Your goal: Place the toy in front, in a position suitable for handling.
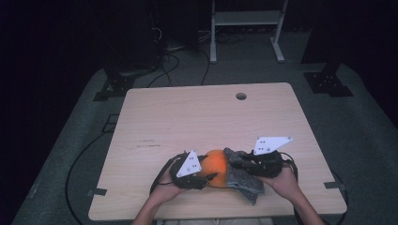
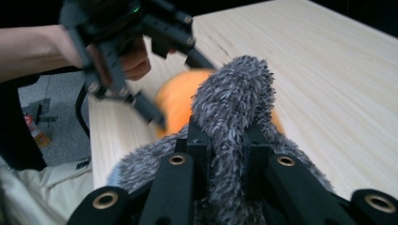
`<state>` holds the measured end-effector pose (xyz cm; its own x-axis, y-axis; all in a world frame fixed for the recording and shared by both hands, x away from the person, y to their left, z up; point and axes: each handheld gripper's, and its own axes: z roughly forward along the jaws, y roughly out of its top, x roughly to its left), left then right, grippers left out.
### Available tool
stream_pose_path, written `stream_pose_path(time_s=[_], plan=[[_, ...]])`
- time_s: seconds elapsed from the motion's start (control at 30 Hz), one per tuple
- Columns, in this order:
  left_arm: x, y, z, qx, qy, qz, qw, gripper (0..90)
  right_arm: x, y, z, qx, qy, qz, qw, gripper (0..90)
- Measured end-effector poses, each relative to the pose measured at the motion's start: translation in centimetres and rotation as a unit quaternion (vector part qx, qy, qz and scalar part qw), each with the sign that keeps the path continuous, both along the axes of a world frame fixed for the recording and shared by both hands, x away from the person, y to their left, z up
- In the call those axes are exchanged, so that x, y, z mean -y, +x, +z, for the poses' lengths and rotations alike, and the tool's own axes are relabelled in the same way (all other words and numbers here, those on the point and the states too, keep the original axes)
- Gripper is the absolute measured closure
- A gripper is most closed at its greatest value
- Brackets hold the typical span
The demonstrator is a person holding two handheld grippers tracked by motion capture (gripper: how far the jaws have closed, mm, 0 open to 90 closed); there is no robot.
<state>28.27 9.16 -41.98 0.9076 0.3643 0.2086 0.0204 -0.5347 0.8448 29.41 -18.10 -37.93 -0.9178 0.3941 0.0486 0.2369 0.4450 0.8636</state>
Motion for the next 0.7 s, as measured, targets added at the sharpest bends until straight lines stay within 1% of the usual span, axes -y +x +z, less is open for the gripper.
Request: stream_pose_path(time_s=[0.03,0.07,0.1,0.13,0.17,0.2,0.23,0.27,0.3,0.33,0.37,0.4,0.43,0.47,0.5,0.53,0.57,0.6,0.63,0.67,0.7], plan=[[-0.3,0.1,-0.2,-0.005,0.003,0.000,1.0000,38.4,-0.1,0.2,-0.2,-0.002,-0.003,0.001,1.0000,77.3],[-0.6,0.3,-0.5,-0.017,0.002,-0.002,0.9999,37.4,-0.2,0.4,-0.8,-0.005,-0.008,-0.002,1.0000,77.3],[-0.7,0.5,-0.7,-0.029,-0.003,-0.001,0.9996,33.8,0.0,0.5,-1.7,-0.008,-0.016,-0.007,0.9998,77.4],[-0.9,0.7,-0.9,-0.043,-0.013,0.002,0.9990,29.0,0.2,0.6,-2.1,-0.014,-0.014,-0.010,0.9998,77.5],[-1.0,1.0,-1.0,-0.058,-0.020,0.006,0.9981,24.0,0.6,0.6,-2.5,-0.024,-0.006,-0.014,0.9996,77.4],[-0.9,1.3,-1.0,-0.078,-0.029,0.018,0.9964,19.6,1.0,0.6,-2.7,-0.027,-0.007,-0.019,0.9994,77.4],[-0.9,1.4,-1.1,-0.082,-0.032,0.023,0.9958,18.3,1.3,0.6,-2.7,-0.024,-0.021,-0.025,0.9992,77.4],[-0.9,1.4,-1.0,-0.080,-0.030,0.026,0.9960,19.4,1.5,0.5,-2.7,-0.021,-0.030,-0.030,0.9989,77.4],[-0.9,1.3,-0.9,-0.072,-0.027,0.024,0.9968,23.7,1.8,0.4,-2.6,-0.021,-0.039,-0.035,0.9984,77.4],[-0.8,1.2,-0.8,-0.060,-0.022,0.022,0.9977,28.5,1.9,0.3,-2.5,-0.020,-0.038,-0.038,0.9984,77.4],[-0.5,0.9,-0.6,-0.048,-0.017,0.015,0.9986,31.4,2.0,0.1,-2.2,-0.017,-0.028,-0.039,0.9987,77.4],[-0.2,0.7,-0.5,-0.040,-0.013,0.009,0.9991,33.0,1.7,-0.3,-1.7,-0.010,-0.017,-0.030,0.9994,77.4],[0.1,0.5,-0.3,-0.030,-0.005,0.006,0.9995,33.2,1.4,-0.4,-1.3,-0.004,-0.013,-0.024,0.9996,77.3],[0.3,0.3,-0.2,-0.027,-0.004,0.006,0.9996,32.9,0.9,-0.6,-1.0,0.003,-0.011,-0.015,0.9998,77.3],[0.4,0.3,-0.1,-0.028,-0.002,0.008,0.9996,30.3,0.4,-0.7,-0.8,0.011,-0.016,-0.007,0.9998,77.3],[0.2,0.5,-0.1,-0.034,-0.002,0.010,0.9994,27.3,0.2,-0.6,-0.8,0.014,-0.021,-0.005,0.9997,77.2],[0.0,0.8,-0.3,-0.049,-0.012,0.013,0.9987,23.2,0.1,-0.4,-1.0,0.011,-0.023,-0.005,0.9997,77.3],[-0.4,1.3,-0.7,-0.076,-0.025,0.014,0.9967,18.3,0.3,-0.2,-1.3,0.005,-0.024,-0.007,0.9997,77.4],[-0.6,1.6,-0.9,-0.090,-0.032,0.016,0.9953,13.4,0.6,0.0,-1.7,0.001,-0.027,-0.010,0.9996,77.4],[-0.8,2.0,-1.2,-0.107,-0.037,0.026,0.9932,10.1,0.7,0.1,-1.9,-0.004,-0.027,-0.011,0.9996,77.4],[-0.9,2.5,-1.5,-0.134,-0.040,0.032,0.9896,7.3,1.0,0.2,-2.2,-0.009,-0.026,-0.013,0.9995,77.4]])
